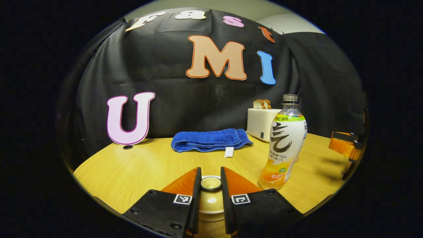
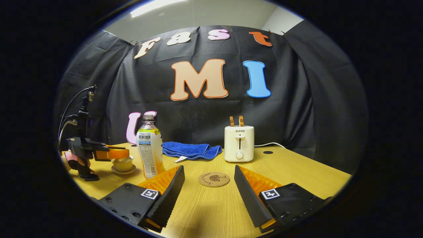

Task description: Open the teacup lid with one hand, grasp the water bottle and pour water into the teacup with the other hand; after pouring, place the water bottle on the coaster and then close the teacup lid.

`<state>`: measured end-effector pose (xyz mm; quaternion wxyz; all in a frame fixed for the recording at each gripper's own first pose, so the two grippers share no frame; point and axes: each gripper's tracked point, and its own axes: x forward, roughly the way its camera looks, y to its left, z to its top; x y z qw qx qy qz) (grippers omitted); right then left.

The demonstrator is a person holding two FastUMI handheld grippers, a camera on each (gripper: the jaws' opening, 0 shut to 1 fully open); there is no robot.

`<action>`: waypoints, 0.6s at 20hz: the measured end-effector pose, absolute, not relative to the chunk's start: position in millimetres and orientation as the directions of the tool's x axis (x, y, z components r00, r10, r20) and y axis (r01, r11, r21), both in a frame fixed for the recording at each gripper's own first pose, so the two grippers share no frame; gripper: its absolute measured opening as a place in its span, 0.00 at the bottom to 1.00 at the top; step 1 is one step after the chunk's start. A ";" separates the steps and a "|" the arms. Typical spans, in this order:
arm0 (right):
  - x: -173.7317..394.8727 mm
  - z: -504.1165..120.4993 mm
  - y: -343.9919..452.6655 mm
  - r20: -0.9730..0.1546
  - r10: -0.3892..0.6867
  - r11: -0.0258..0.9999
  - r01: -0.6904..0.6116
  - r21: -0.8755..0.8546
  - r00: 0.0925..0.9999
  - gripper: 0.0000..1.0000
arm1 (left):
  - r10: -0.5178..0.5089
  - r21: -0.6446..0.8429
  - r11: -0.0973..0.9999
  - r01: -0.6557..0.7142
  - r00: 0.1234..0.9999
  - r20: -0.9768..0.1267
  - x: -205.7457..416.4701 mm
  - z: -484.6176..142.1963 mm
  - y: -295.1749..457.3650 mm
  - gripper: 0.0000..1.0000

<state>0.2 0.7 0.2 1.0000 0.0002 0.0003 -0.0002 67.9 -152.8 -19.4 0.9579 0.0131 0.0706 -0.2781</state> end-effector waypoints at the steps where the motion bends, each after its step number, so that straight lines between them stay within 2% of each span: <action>1: 0.1 -0.5 0.7 -0.001 0.000 1.000 0.000 0.001 1.000 0.96 | -0.531 -0.015 0.845 0.535 0.835 -0.141 67.4 -18.7 -152.0 0.28; 3: 0.3 -0.4 0.5 -0.001 0.000 1.000 0.000 0.001 1.000 0.93 | -0.528 -0.021 0.848 0.530 0.839 -0.131 67.7 -16.0 -150.0 0.28; 6: 0.1 -0.1 0.7 0.000 0.000 1.000 0.000 0.000 1.000 0.99 | -0.524 -0.035 0.852 0.523 0.846 -0.104 66.5 -12.2 -147.3 0.28; 9: 0.1 -0.4 0.5 -0.001 0.000 1.000 0.000 0.000 1.000 0.93 | -0.499 -0.045 0.867 0.497 0.863 -0.083 68.5 -8.6 -140.5 0.28; 12: 0.2 -0.1 1.5 -0.001 0.007 1.000 -0.007 0.001 1.000 0.93 | -0.460 -0.055 0.888 0.457 0.886 -0.059 70.5 -5.5 -132.6 0.28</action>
